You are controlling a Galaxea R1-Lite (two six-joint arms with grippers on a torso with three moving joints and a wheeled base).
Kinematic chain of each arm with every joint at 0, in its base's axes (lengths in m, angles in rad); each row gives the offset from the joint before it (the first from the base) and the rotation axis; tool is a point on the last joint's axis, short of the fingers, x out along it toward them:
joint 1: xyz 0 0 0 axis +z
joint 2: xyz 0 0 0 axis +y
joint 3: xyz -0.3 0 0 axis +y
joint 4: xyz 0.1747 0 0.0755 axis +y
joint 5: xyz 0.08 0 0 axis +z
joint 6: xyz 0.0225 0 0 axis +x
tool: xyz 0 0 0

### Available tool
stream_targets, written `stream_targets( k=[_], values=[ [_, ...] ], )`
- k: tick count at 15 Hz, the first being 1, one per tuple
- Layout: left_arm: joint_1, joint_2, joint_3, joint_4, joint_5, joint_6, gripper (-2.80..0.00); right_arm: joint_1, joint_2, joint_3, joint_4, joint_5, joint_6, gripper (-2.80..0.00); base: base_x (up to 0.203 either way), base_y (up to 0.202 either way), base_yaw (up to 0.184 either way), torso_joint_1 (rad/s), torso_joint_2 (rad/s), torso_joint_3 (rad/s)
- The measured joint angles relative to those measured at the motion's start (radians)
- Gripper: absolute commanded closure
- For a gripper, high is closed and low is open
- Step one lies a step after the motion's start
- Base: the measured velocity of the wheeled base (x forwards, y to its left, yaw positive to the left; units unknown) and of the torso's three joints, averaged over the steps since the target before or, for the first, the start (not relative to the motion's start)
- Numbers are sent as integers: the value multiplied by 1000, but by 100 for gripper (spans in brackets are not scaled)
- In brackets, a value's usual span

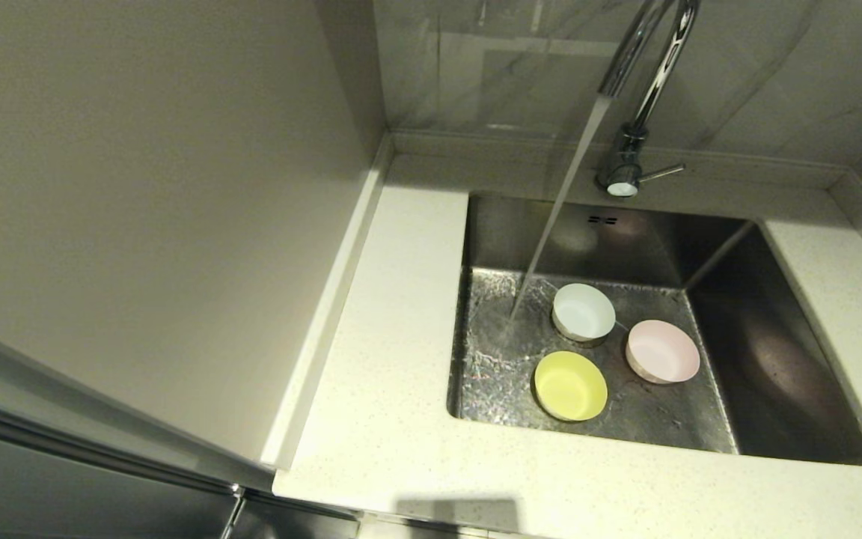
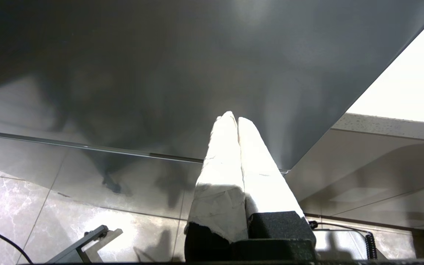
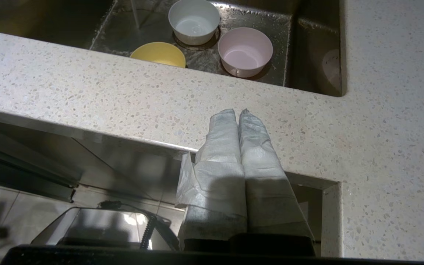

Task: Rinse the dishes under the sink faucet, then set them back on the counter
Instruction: Wait for the water to rinse the bowl

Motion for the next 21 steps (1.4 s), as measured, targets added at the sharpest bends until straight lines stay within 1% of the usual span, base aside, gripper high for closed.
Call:
stream_targets(
  k=[21],
  values=[
    [0, 0, 0, 0, 0, 0, 0, 0, 0, 0, 0, 0, 0, 0, 0, 0, 0, 0, 0, 0]
  ],
)
